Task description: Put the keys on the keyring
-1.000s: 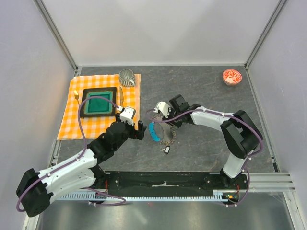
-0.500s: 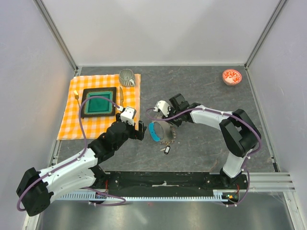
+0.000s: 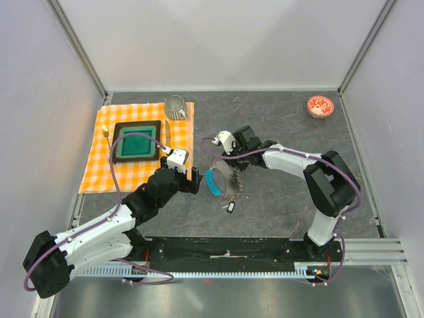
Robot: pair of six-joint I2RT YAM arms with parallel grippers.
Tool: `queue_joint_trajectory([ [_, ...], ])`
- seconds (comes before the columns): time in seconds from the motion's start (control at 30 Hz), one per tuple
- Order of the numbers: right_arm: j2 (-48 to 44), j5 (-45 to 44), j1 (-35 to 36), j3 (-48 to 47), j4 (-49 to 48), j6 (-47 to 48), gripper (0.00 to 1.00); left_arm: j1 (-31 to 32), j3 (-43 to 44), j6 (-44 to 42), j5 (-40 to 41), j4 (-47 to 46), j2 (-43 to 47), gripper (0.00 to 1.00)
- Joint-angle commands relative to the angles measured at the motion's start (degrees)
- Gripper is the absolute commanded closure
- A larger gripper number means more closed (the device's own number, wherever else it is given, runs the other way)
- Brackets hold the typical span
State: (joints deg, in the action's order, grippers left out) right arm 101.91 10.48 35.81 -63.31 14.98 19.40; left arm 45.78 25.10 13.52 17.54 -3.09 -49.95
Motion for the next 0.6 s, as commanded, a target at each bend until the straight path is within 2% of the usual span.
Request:
queue_joint_trajectory([
  [0.0,-2.59,-1.77,-0.04,-0.94,-3.56,-10.24,0.58,0.19,0.21,-2.18,0.92,-2.00,0.12,0.07],
  [0.17,-7.25,-9.76,-0.65,2.04,-4.09,-22.26,0.57,0.19,0.21,-2.18,0.74,-2.18,-0.41,0.07],
  [0.33,-11.63,-10.13,-0.57,7.58,-6.89,-36.08,0.58,0.27,0.30,-2.18,0.39,-2.36,-0.93,0.07],
  [0.4,-12.87,-10.13,-0.57,10.73,-9.69,-41.51,0.62,0.19,0.47,-2.09,0.21,-2.45,-1.37,0.07],
  [0.57,-13.58,-9.78,-0.66,14.79,-13.22,-45.76,0.69,0.19,0.74,-2.00,0.04,-2.01,-1.55,0.07],
])
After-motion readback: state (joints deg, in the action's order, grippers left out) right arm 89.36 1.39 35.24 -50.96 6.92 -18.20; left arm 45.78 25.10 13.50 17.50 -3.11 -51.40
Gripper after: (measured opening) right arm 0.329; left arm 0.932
